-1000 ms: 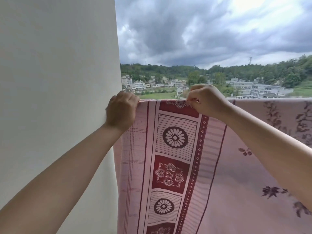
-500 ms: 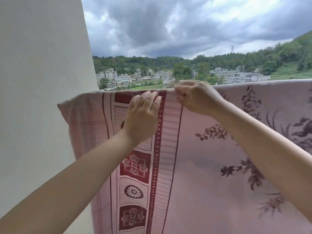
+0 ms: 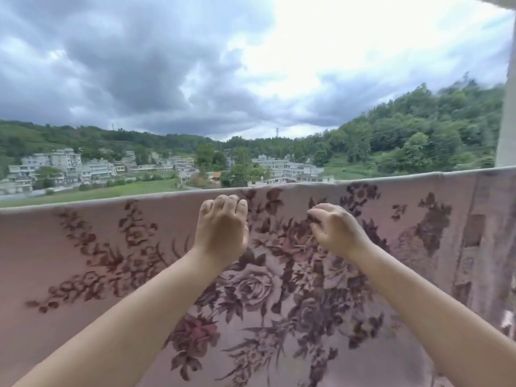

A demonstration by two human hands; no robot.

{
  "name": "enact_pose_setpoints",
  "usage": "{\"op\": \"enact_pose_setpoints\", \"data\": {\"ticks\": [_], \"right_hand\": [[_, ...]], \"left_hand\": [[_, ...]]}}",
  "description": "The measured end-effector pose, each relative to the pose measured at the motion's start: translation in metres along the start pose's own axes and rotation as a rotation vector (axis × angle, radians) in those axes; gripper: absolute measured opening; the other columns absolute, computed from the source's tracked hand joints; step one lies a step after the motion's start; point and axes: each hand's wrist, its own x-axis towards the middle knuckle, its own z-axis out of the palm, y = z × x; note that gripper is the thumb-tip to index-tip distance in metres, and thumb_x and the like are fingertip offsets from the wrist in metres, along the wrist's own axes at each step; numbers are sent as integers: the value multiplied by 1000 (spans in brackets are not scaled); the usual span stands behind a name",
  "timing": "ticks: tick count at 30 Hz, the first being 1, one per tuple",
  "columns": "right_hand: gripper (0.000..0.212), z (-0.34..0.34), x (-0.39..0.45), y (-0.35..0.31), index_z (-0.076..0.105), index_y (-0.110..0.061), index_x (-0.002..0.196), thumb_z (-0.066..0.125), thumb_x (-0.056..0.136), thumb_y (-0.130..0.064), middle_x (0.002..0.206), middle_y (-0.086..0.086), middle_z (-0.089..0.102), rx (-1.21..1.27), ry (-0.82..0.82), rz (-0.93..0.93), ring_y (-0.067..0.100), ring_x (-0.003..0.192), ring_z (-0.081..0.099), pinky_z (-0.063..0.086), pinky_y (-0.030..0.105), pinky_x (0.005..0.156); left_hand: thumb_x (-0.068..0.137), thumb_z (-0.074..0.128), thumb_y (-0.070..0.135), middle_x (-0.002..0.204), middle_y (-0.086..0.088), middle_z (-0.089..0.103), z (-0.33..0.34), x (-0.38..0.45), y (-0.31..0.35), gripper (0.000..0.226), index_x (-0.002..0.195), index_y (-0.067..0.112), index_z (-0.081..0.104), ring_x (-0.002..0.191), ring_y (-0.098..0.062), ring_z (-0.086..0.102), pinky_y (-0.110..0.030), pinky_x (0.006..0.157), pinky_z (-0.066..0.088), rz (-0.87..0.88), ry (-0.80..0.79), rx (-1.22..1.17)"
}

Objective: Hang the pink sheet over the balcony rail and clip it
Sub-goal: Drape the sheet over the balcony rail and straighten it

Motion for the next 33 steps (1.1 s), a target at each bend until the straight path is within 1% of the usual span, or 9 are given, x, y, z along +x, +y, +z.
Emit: {"op": "enact_pose_setpoints", "data": {"ticks": [2,6,9,13,20,24,30,31,33], "right_hand": [[32,-14,-5,46,59,-4,114,51,84,-12,122,13,59,-6,-24,69,31,113,53,45,42,96],[31,-32,-10,128,60,-4,113,52,84,-14,117,14,62,-11,12,168,32,108,56,47,42,93],[31,-40,-9,186,60,-3,112,53,84,-15,118,15,62,-34,48,226,31,110,55,46,39,95],[36,-45,-6,268,56,-6,119,51,85,-16,123,14,59,-64,14,305,27,114,53,41,33,98],[34,-83,-28,439,57,-5,117,49,87,-19,120,15,59,-201,2,539,29,113,53,41,33,95],[30,-124,-54,545,61,-5,112,50,87,-17,116,16,62,-251,26,684,30,108,55,42,33,90],[27,-180,-69,716,64,-5,106,47,88,-17,112,14,65,-238,127,808,27,102,58,44,30,84],[28,-186,-67,745,63,-5,108,47,88,-17,113,14,65,-218,137,816,27,103,58,44,30,86],[29,-197,-57,806,62,-5,110,46,89,-17,114,14,65,-179,144,818,27,106,58,44,32,90]], "left_hand": [[49,78,17,85,-12,71,15,20,40,42,88,3,68,78,-30,68,-40,68,55,9,-6,2],[45,79,19,82,-10,71,48,56,114,40,82,7,70,76,-28,68,-35,66,55,98,8,-22],[44,81,18,81,-8,71,72,90,164,38,79,9,71,76,-26,68,-34,66,55,189,74,-51],[43,80,20,84,-8,72,108,142,239,37,78,11,72,78,-25,69,-35,70,55,326,168,-99],[45,72,21,77,-1,69,189,229,433,22,67,18,67,75,-21,66,-30,67,53,550,142,-285],[51,68,12,78,-7,67,223,275,542,18,68,11,64,79,-27,64,-36,66,51,567,64,-407],[71,57,11,105,-10,62,270,345,694,22,92,7,63,104,-29,55,-40,86,43,562,48,-462],[72,56,12,106,-9,61,277,355,720,22,93,7,62,105,-29,54,-40,87,42,559,39,-456],[65,64,12,96,-9,65,292,381,768,19,83,9,64,96,-28,59,-40,80,46,540,36,-404]]}}
